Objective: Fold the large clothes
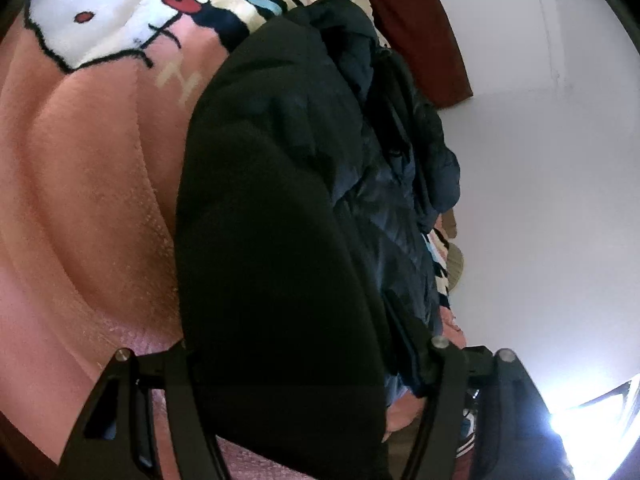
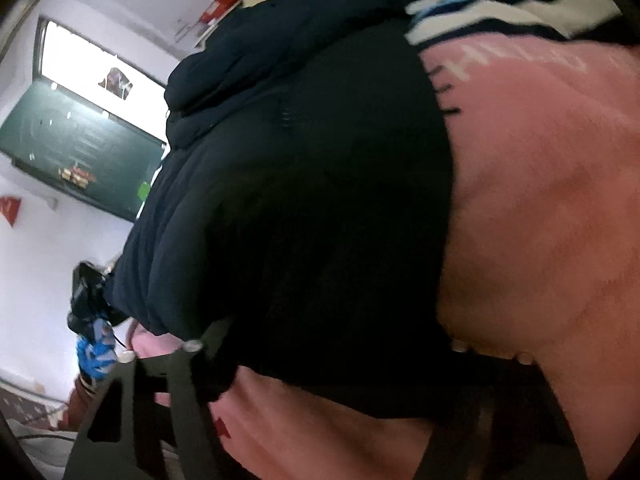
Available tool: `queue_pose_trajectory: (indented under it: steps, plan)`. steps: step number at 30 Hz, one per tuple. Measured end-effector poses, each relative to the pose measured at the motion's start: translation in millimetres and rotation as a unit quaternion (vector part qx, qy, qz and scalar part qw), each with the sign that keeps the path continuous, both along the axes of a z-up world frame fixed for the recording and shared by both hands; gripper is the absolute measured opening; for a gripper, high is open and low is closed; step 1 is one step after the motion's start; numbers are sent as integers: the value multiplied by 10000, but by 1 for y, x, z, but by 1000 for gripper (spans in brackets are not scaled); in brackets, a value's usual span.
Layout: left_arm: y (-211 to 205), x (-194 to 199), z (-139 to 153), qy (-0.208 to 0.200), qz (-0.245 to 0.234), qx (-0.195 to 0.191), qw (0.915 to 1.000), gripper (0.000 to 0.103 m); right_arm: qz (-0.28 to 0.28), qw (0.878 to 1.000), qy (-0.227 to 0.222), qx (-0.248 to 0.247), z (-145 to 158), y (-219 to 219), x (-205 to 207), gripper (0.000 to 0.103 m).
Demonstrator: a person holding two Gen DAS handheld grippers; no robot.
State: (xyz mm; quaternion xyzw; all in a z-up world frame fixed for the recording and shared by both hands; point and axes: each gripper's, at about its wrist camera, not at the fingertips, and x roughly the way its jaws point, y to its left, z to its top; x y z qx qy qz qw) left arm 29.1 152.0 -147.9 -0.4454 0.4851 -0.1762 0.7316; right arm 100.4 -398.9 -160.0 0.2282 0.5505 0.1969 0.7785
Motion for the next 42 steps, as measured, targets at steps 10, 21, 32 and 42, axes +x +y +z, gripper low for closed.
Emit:
queue_pose_trajectory:
  steps: [10, 21, 32, 42]
  plan:
    - [-22, 11, 68, -630, -203, 791, 9947, 22, 252, 9976, -641, -78, 37, 9, -5, 20]
    - [-14, 79, 164, -1362, -76, -292, 9902, 22, -220, 9785, -1874, 831, 130, -28, 41, 19]
    - [-19, 263, 192, -1194, 840, -697, 9868, 23, -1684, 9554, -1843, 1575, 166, -50, 211, 24]
    - [-35, 426, 105, -417, 892, 388, 9944, 26, -2230, 9631, -1416, 518, 110, -14, 374, 24]
